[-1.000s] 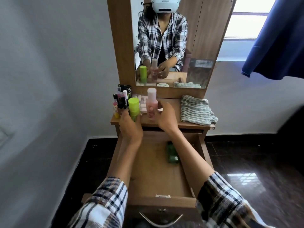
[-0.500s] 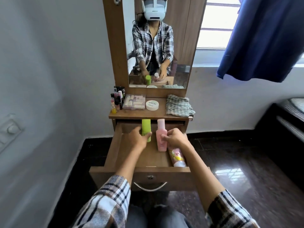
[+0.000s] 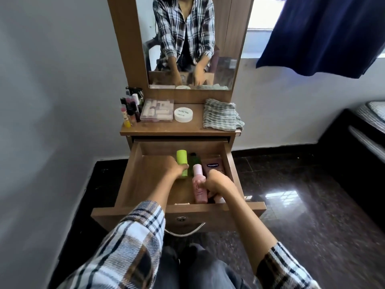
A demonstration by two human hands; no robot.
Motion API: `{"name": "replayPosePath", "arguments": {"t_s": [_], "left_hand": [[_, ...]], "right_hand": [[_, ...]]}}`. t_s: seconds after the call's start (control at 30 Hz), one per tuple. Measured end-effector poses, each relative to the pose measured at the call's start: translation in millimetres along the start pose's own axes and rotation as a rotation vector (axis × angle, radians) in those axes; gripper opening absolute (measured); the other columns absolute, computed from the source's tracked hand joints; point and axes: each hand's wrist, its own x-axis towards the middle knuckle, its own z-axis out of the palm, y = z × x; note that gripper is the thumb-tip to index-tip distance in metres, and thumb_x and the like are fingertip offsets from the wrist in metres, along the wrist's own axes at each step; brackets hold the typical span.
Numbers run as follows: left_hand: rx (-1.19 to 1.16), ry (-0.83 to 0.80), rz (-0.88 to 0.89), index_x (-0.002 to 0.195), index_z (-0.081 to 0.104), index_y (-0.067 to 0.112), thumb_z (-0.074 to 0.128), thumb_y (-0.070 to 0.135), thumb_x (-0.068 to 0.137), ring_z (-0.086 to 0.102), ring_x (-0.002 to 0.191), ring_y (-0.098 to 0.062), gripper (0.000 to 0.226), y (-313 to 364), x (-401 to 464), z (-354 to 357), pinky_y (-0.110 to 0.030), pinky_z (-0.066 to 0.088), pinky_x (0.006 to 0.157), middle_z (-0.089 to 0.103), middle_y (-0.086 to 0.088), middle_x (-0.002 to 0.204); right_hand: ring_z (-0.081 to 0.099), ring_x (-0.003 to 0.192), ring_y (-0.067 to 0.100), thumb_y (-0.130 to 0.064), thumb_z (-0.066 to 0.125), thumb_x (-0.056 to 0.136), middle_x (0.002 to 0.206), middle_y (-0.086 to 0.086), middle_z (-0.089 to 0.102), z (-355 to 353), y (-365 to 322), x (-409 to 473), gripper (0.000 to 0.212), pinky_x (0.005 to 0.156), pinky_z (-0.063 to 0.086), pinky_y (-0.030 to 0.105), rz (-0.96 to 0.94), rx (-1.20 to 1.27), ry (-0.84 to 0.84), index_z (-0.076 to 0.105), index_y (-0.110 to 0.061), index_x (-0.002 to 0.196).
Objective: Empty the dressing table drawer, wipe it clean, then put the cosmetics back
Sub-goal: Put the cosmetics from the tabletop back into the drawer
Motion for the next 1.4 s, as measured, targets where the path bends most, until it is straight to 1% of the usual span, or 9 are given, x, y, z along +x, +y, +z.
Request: {"name": "replayPosePath", "arguments": {"t_s": [0.03,0.1,0.2,0.33,0.47,0.67,1.1,1.3,1.4], "left_hand": [[-0.01,0.002,-0.01,0.122,0.051,-0.005,0.072,0.029,0.08,0.055,0.113,-0.032,0.058,-1.2,2.9,2.4,-0.035,0.042,0.089,0.056,-0.019,0.125],[-0.031,-0.001,-0.025,0.125,0.048,-0.005,0.071,0.028,0.08,0.053,0.115,-0.033,0.06,-2.9,7.6,6.0,-0.035,0.041,0.091,0.053,-0.021,0.127],[-0.021,0.024,-0.008,0.114,0.057,-0.006,0.073,0.028,0.078,0.059,0.105,-0.034,0.052,-4.6,13.8,9.6,-0.037,0.045,0.082,0.06,-0.022,0.116],[0.022,0.043,0.02,0.105,0.062,-0.006,0.074,0.03,0.076,0.063,0.097,-0.035,0.047,-6.0,18.1,11.7,-0.038,0.046,0.076,0.065,-0.023,0.107],[0.042,0.046,0.022,0.103,0.063,-0.006,0.073,0.032,0.077,0.063,0.095,-0.036,0.047,-8.2,21.7,13.0,-0.039,0.047,0.075,0.065,-0.024,0.106],[0.07,0.016,0.017,0.102,0.063,-0.004,0.072,0.039,0.076,0.063,0.094,-0.035,0.051,-7.5,29.0,16.7,-0.038,0.047,0.074,0.066,-0.023,0.105],[0.099,0.076,0.034,0.095,0.064,-0.006,0.075,0.04,0.072,0.063,0.093,-0.037,0.052,-4.3,35.1,23.3,-0.043,0.048,0.074,0.066,-0.024,0.102],[0.058,0.086,0.034,0.091,0.064,-0.008,0.076,0.04,0.072,0.064,0.091,-0.038,0.053,-6.7,35.5,25.6,-0.044,0.049,0.071,0.066,-0.026,0.099],[0.018,0.098,0.024,0.094,0.064,-0.007,0.076,0.046,0.069,0.064,0.091,-0.037,0.059,-6.0,30.3,22.8,-0.042,0.049,0.071,0.066,-0.024,0.099]], "right_hand": [[0.066,0.072,0.022,-0.043,0.054,0.091,0.087,0.007,0.068,0.6,-1.2,-1.0,0.035,0.062,0.051,0.028,0.005,-0.036,0.015,0.051,-0.011,0.08],[0.067,0.085,0.023,-0.044,0.054,0.091,0.1,0.007,0.069,2.5,-2.4,-2.8,0.032,0.069,0.049,0.029,-0.005,-0.101,0.059,0.056,-0.012,0.093],[0.065,0.102,0.027,-0.042,0.049,0.092,0.111,0.009,0.067,8.3,-6.0,-3.0,0.036,0.079,0.047,0.031,-0.004,-0.181,0.1,0.06,-0.012,0.109],[0.064,0.107,0.026,-0.035,0.047,0.095,0.114,0.007,0.067,10.8,-12.3,-3.9,0.032,0.077,0.043,0.029,0.023,-0.224,0.09,0.061,-0.012,0.112],[0.059,0.116,0.024,-0.025,0.047,0.096,0.123,0.004,0.063,10.6,-17.2,-7.5,0.028,0.09,0.045,0.03,0.016,-0.286,0.058,0.057,-0.014,0.119],[0.049,0.127,0.026,-0.02,0.047,0.096,0.136,0.006,0.053,12.1,-22.0,-9.3,0.033,0.096,0.043,0.033,0.0,-0.308,0.107,0.053,-0.016,0.129],[0.053,0.124,0.026,-0.016,0.049,0.096,0.132,0.009,0.056,22.9,-16.5,0.2,0.03,0.092,0.048,0.033,0.061,-0.138,0.295,0.057,-0.01,0.125],[0.052,0.123,0.028,-0.022,0.041,0.1,0.131,0.012,0.055,23.5,-14.0,3.7,0.032,0.093,0.047,0.035,0.071,-0.074,0.319,0.057,-0.008,0.124],[0.051,0.124,0.029,-0.022,0.042,0.099,0.132,0.013,0.054,18.8,-13.9,1.5,0.033,0.094,0.046,0.036,0.069,-0.049,0.313,0.056,-0.006,0.125]]}}
